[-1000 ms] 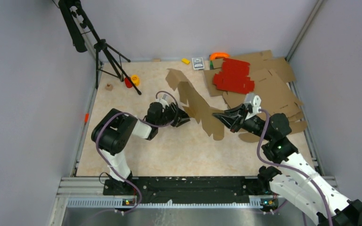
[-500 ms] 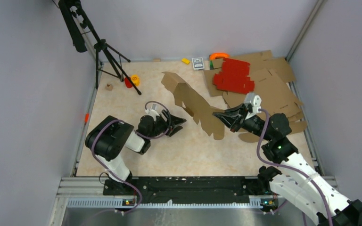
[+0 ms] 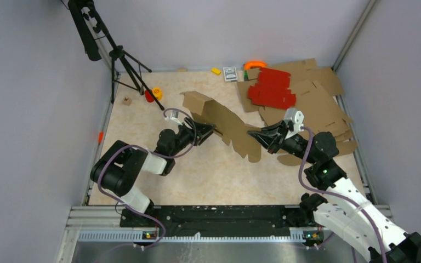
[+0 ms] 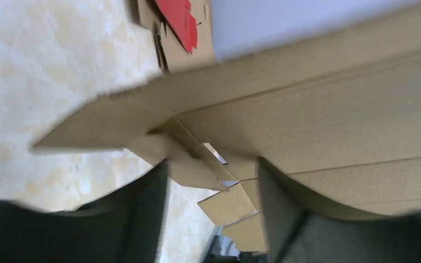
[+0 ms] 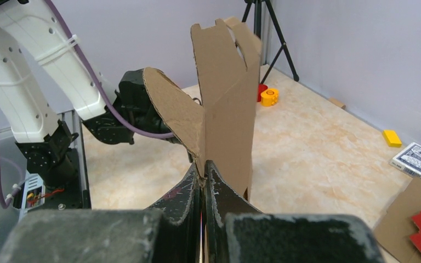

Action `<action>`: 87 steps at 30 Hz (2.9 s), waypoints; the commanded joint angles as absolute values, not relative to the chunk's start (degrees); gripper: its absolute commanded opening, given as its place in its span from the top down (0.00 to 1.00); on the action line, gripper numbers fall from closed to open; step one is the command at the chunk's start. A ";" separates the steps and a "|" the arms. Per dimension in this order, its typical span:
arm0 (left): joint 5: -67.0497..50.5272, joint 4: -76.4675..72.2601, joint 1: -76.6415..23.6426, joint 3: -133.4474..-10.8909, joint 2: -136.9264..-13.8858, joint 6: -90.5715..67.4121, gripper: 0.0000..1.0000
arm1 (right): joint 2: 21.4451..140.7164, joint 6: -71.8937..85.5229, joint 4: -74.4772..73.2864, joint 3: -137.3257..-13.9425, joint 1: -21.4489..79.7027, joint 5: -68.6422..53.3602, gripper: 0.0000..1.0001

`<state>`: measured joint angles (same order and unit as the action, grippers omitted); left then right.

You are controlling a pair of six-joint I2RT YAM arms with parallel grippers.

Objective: Fold the paper box

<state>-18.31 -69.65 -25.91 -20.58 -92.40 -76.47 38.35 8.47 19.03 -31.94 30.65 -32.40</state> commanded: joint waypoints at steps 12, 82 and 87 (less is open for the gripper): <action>-18.74 -62.76 -25.70 -25.40 -93.60 -73.68 0.48 | 36.29 7.54 21.26 -32.20 31.21 -30.93 1.00; -4.86 -46.76 -38.90 -22.25 -100.41 -48.64 1.00 | 59.50 35.92 -2.10 -47.11 23.83 -14.38 1.00; -4.10 -44.87 -38.93 -22.31 -98.93 -47.12 1.00 | 61.55 40.26 -5.09 -48.73 18.84 -16.12 1.00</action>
